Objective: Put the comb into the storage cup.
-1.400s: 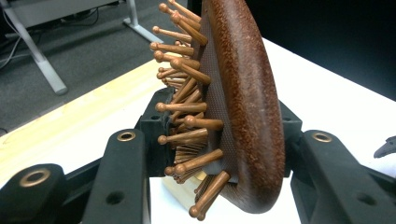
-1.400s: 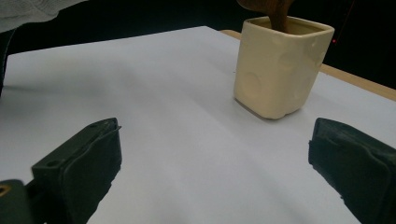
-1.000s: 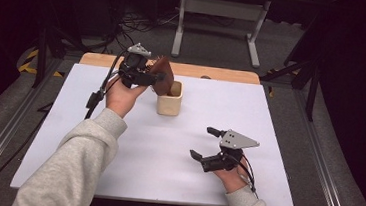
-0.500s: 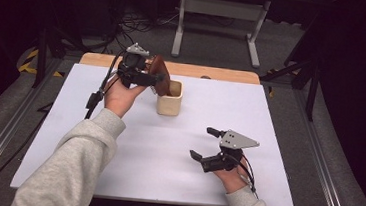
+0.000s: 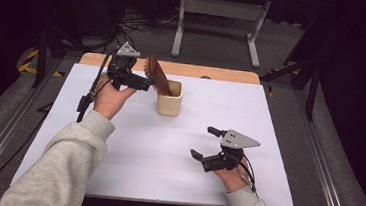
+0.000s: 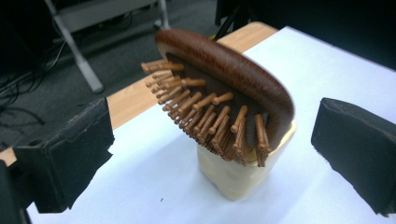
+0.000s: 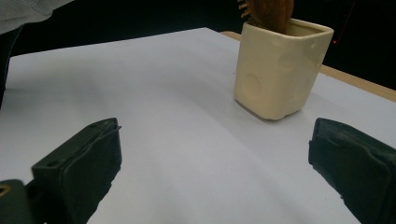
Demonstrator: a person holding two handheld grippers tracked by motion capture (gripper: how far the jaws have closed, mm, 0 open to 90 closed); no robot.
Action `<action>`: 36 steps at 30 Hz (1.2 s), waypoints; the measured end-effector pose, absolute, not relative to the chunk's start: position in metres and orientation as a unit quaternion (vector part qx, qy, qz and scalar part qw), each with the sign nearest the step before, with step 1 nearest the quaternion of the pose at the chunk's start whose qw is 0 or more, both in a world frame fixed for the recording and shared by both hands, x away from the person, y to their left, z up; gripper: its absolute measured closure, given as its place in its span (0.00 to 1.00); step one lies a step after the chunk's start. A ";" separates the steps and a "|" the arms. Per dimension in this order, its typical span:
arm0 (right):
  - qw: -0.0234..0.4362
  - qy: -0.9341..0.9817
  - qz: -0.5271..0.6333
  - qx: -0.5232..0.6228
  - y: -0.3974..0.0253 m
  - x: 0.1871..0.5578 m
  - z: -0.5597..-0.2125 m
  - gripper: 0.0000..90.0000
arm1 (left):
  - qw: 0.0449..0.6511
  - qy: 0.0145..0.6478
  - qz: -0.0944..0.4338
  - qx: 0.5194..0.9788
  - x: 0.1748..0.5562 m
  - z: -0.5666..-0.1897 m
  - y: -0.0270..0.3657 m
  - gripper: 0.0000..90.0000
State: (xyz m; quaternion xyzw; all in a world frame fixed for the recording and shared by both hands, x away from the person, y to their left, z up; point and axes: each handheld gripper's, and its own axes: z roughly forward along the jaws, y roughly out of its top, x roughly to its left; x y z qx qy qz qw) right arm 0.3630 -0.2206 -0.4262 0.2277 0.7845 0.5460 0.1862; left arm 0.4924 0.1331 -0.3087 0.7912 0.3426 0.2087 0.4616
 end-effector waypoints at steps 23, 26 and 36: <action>0.193 0.778 0.551 0.233 -0.230 0.362 -0.419 0.03 | 0.525 0.252 0.220 0.783 0.408 -0.297 0.195 0.00; 0.194 0.777 0.551 0.234 -0.232 0.362 -0.418 0.03 | 0.521 0.254 0.219 0.785 0.403 -0.302 0.199 0.00; 0.192 0.778 0.553 0.231 -0.233 0.361 -0.419 0.03 | 0.539 0.265 0.200 0.775 0.377 -0.353 0.221 0.00</action>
